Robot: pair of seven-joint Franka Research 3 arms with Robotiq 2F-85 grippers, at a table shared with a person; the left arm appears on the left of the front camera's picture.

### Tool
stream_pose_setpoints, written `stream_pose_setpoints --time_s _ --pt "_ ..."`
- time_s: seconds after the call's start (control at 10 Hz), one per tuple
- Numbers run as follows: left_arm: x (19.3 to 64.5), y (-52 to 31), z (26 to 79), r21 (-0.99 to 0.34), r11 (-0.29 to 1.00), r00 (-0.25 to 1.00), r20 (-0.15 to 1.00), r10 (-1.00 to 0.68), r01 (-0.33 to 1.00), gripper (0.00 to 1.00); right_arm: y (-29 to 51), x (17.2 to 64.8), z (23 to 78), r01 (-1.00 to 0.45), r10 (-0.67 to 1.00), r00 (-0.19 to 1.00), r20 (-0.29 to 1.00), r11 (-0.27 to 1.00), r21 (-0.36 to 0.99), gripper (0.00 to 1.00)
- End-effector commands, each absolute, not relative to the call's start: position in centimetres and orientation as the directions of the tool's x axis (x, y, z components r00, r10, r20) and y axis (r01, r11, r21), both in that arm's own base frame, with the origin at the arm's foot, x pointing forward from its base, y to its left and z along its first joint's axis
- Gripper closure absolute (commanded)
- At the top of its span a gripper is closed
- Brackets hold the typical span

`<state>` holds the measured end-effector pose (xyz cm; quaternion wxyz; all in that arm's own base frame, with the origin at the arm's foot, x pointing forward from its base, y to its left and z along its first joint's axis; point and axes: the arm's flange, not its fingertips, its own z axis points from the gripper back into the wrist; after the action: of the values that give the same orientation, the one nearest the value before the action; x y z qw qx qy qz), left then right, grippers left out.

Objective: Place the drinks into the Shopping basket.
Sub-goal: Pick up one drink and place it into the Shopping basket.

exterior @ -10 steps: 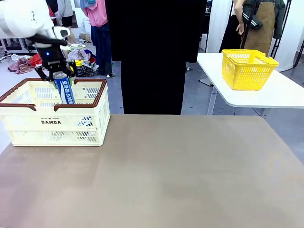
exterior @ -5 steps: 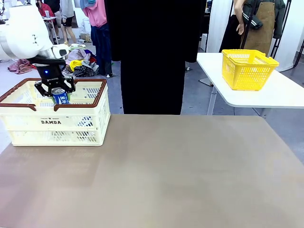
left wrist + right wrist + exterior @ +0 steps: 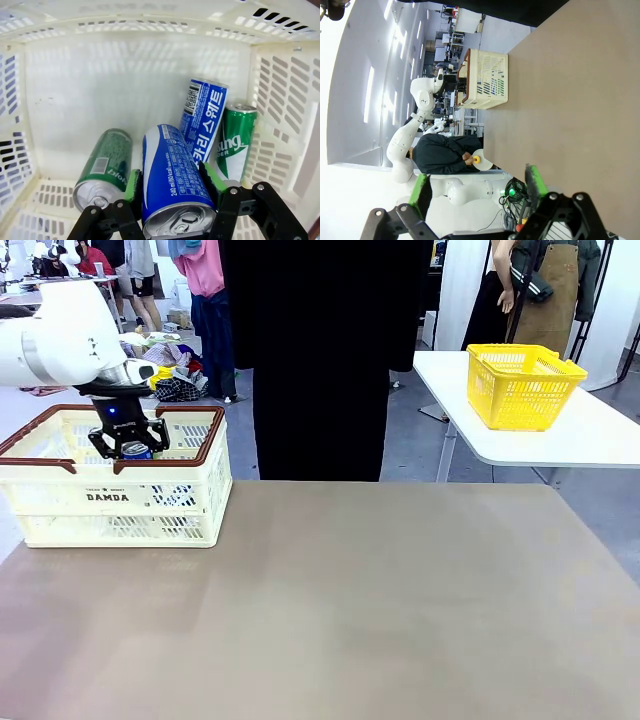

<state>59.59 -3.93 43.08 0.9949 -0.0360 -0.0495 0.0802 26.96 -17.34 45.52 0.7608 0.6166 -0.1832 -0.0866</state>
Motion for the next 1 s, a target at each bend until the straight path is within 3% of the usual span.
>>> stream_pose_setpoints --time_s 0.0,0.4,0.5,0.6,0.7,0.9 --pt "60.6 -3.8 43.1 -0.062 0.987 0.984 0.094 0.151 -0.146 1.00 -17.3 27.2 45.8 -0.117 -0.362 0.913 0.189 0.210 0.971 0.00" --pt "61.5 -4.6 42.1 -0.039 0.992 0.990 0.070 0.124 -0.122 1.00 -17.3 27.2 45.8 -0.117 -0.362 0.913 0.189 0.210 0.971 0.00" --pt "61.5 -4.7 42.1 -0.044 0.993 0.992 0.057 0.113 -0.111 0.82 -17.3 27.2 45.8 -0.117 -0.362 0.913 0.189 0.210 0.971 0.00" --pt "61.4 -4.6 42.1 -0.044 0.994 0.994 0.050 0.102 -0.100 0.28 -17.3 27.2 45.8 -0.117 -0.362 0.913 0.189 0.210 0.971 0.00" --pt "61.4 -4.6 42.3 -0.047 0.994 0.994 0.050 0.098 -0.095 0.00 -17.3 27.2 45.8 -0.117 -0.362 0.913 0.189 0.210 0.971 0.00" --pt "61.4 -4.4 42.6 -0.056 0.993 0.993 0.062 0.104 -0.101 0.00 -17.3 27.2 45.8 -0.117 -0.362 0.913 0.189 0.210 0.971 0.00"
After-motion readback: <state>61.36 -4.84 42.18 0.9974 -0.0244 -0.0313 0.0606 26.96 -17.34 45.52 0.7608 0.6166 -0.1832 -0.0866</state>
